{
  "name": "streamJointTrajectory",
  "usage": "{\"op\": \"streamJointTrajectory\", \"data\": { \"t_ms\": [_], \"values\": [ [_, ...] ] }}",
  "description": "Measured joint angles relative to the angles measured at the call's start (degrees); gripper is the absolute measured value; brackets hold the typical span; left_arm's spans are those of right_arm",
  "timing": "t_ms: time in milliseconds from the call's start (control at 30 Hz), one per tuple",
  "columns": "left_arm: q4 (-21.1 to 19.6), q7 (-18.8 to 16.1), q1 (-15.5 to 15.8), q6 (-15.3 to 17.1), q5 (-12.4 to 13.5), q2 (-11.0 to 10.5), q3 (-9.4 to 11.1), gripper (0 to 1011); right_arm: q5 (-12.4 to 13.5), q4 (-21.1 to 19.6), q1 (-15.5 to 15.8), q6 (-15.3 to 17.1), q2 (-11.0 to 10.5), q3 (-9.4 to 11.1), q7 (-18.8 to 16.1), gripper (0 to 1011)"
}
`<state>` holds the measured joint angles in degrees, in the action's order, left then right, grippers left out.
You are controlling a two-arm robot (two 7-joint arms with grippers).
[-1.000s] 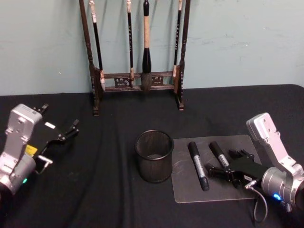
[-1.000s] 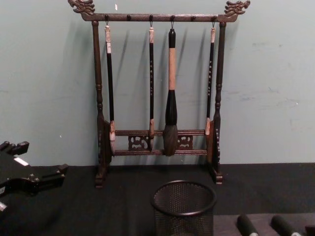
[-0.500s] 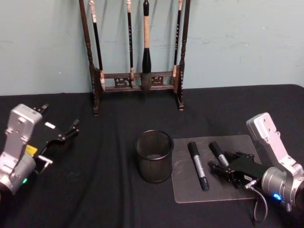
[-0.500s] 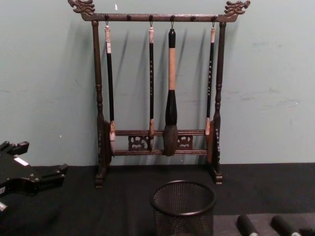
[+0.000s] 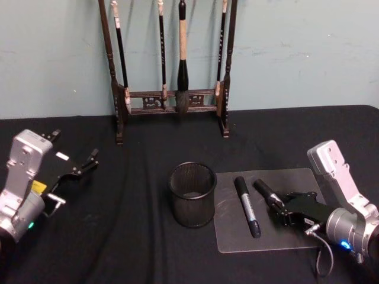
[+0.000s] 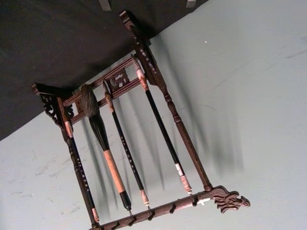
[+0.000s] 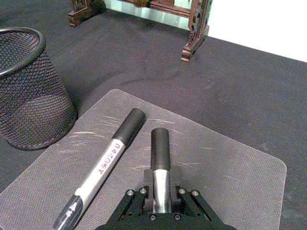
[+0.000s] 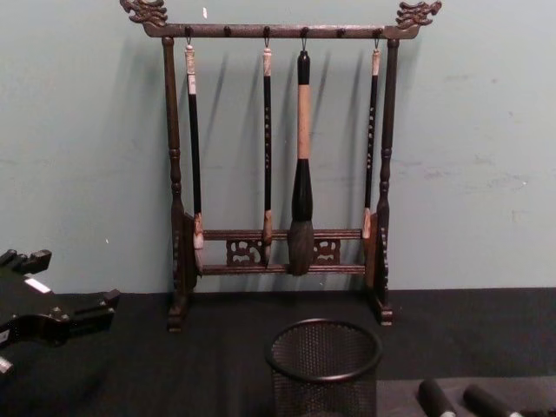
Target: Pick up the water-based marker from the table and place it into the pen holder.
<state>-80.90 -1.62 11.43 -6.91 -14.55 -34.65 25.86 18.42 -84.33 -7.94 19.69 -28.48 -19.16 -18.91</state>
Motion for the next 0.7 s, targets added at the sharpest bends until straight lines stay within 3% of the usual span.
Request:
{"op": "streamJointTrajectory", "data": {
  "t_ms": [333, 367, 567, 700],
  "values": [
    [0.0, 0.0, 0.0, 0.0, 0.0, 0.0, 0.0, 1009, -0.13, -0.19, 0.28, -1.11, 0.31, 0.69, -0.26, 197],
    [0.0, 0.0, 0.0, 0.0, 0.0, 0.0, 0.0, 1009, -0.21, -0.56, 0.66, -2.92, 0.45, 1.57, -0.66, 197],
    [0.0, 0.0, 0.0, 0.0, 0.0, 0.0, 0.0, 1009, -0.06, -1.06, 1.06, -6.82, 0.44, 2.85, -1.66, 197],
    [0.0, 0.0, 0.0, 0.0, 0.0, 0.0, 0.0, 1009, 0.22, -1.23, 1.2, -12.47, 0.52, 3.99, -2.88, 197]
  ]
}}
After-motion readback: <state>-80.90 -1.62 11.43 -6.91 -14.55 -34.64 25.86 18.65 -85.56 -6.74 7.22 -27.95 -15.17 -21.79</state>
